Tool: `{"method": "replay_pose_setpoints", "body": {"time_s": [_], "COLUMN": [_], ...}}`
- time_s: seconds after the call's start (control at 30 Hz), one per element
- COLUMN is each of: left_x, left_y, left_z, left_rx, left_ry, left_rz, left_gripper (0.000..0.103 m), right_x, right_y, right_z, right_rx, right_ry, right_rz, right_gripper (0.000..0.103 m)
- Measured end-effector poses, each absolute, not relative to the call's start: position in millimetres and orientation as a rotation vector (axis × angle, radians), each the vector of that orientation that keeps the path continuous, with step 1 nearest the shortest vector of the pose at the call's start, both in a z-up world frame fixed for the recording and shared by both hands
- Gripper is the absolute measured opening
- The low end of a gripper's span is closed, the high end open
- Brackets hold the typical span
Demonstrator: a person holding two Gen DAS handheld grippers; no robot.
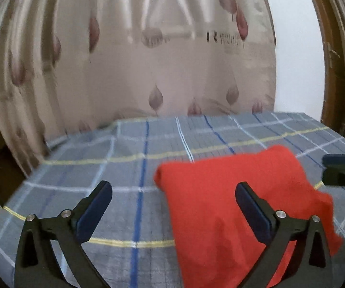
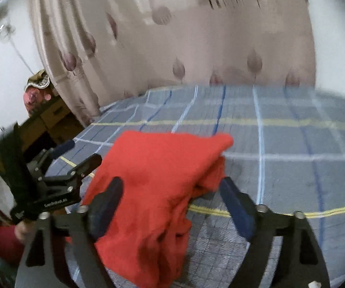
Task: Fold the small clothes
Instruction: 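Release the sweater with both grippers and pull them back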
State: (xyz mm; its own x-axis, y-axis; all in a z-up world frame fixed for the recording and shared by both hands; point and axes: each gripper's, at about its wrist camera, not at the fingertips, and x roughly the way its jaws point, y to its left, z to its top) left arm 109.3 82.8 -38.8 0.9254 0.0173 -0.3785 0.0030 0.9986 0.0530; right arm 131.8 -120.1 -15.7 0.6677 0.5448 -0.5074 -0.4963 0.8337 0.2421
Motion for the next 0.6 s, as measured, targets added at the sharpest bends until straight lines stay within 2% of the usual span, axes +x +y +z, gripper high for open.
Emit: {"method": "replay_pose_setpoints", "body": {"time_s": [0.17,0.6], "left_x": [97,59], "left_y": [81,66], "left_z": [-18,20], "left_rx": [0.053,0.093], "left_ry": [0.325,0.199], "left_rz": [0.037,0.081], "left_gripper": [0.103,0.103], "right_x": [93,64], "right_y": [-111,-120], "right_z": [-1,7], "right_rx": [-0.008,0.052], "right_ry": [0.463,0.436], "right_rz": [0.492,0.497], "right_gripper": [0.100,0.103]}}
